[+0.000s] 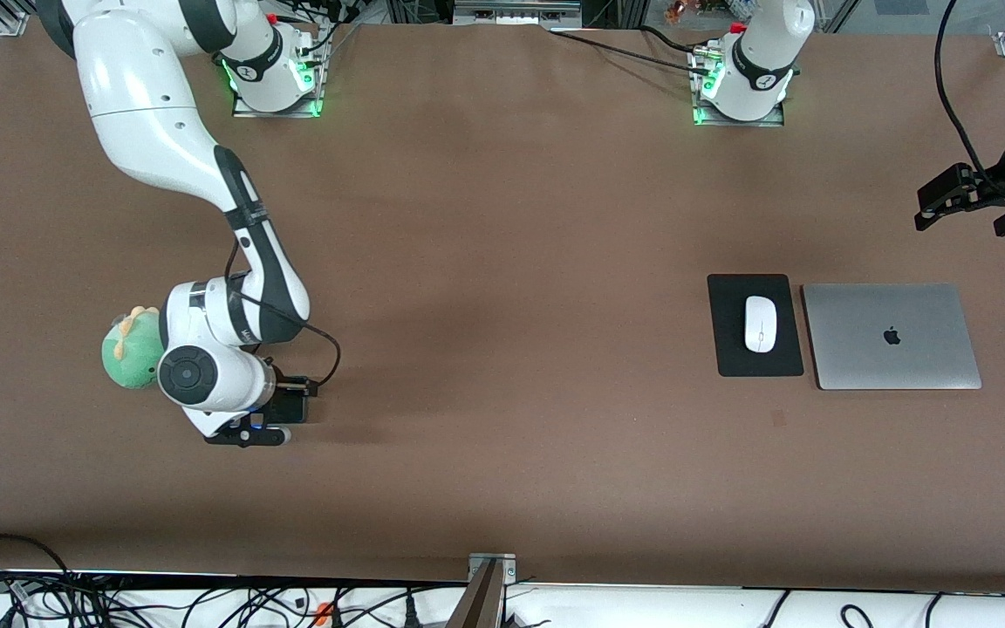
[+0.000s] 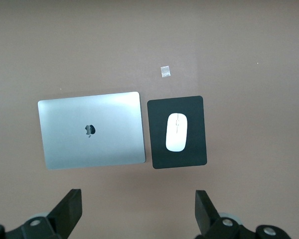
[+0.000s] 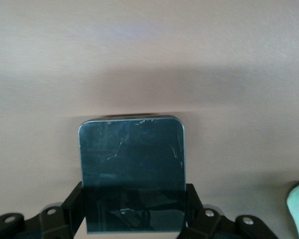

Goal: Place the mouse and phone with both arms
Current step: 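Carry the black phone with the right gripper beside the plush toy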

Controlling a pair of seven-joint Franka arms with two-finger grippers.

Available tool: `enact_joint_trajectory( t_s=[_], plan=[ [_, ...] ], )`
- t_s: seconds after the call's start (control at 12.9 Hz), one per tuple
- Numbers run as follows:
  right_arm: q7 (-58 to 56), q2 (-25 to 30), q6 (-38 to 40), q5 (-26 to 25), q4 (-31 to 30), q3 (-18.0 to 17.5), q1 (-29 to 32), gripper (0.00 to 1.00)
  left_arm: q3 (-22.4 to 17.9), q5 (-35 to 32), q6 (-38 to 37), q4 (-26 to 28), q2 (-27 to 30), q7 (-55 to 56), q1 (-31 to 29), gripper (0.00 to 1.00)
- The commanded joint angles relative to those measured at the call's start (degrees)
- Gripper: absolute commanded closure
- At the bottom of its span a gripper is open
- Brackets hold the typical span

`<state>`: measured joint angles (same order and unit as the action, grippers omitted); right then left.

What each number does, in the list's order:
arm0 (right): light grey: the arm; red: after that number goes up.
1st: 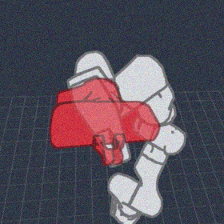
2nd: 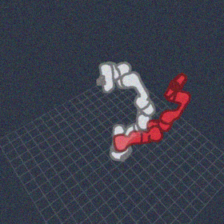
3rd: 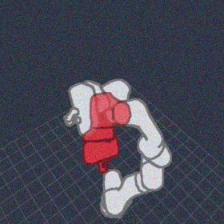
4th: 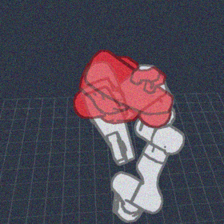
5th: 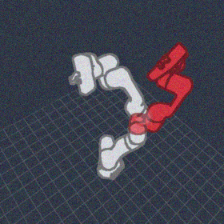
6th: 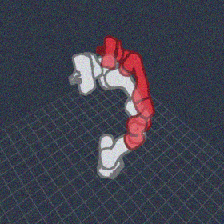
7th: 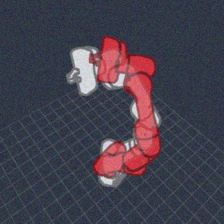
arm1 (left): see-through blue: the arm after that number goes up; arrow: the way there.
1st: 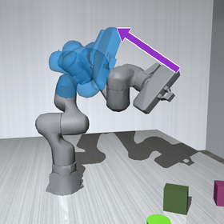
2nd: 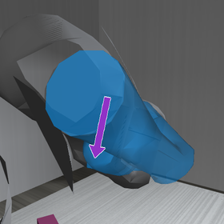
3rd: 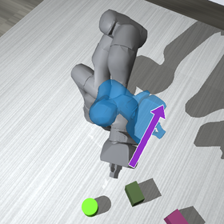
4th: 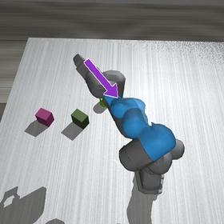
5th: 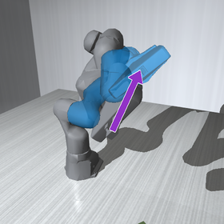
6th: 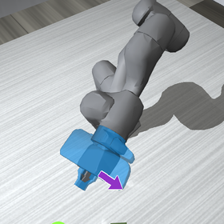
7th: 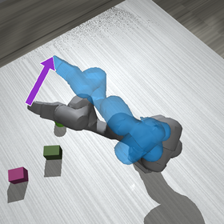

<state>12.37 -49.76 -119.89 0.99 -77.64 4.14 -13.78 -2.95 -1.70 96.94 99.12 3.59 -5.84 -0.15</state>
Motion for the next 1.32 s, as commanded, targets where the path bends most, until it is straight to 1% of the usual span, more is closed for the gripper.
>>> enact_joint_trajectory(
  t_s=[0.0,0.08,0.15,0.23,0.31,0.62,0.85,1.08,1.24],
  plan=[
    [-0.94,1.33,-3.4,2.34,-3.82,-0.89,1.9,0.44,-0.48,1.08,-1.48,1.07,1.42,2.06,1.2,0.0],
    [-0.94,1.33,-4.2,3.39,-4.27,-0.89,2.08,0.44,-0.04,0.82,-1.84,0.81,1.25,1.8,1.2,0.0],
    [-0.94,1.33,-4.29,3.49,-4.36,-0.89,2.17,0.4,-0.04,0.82,-1.67,0.72,1.07,1.79,1.2,0.0],
    [-0.51,1.33,-4.29,3.58,-4.27,-0.89,2.26,0.13,-0.04,0.82,-1.58,0.72,0.98,1.97,1.2,0.0],
    [-0.24,1.59,-4.12,3.67,-4.18,-0.89,2.44,0.0,-0.04,0.82,-1.49,0.72,0.89,2.06,1.2,0.0],
    [0.19,5.71,-2.54,3.58,-3.92,-0.89,2.26,0.0,0.31,0.64,-1.49,0.72,0.81,1.62,1.2,0.0],
    [0.2,11.94,0.53,1.92,-3.66,-0.72,2.09,0.0,0.31,0.64,-1.58,0.72,0.81,1.44,1.2,0.0],
    [-0.5,18.18,1.24,1.56,-3.83,-0.72,2.35,0.0,0.31,0.64,-1.49,0.72,0.81,1.62,1.2,0.0],
    [0.81,23.98,10.33,2.0,-3.74,-0.63,2.35,0.0,0.31,0.73,-1.58,0.72,0.81,1.53,1.2,0.0]
  ],
)
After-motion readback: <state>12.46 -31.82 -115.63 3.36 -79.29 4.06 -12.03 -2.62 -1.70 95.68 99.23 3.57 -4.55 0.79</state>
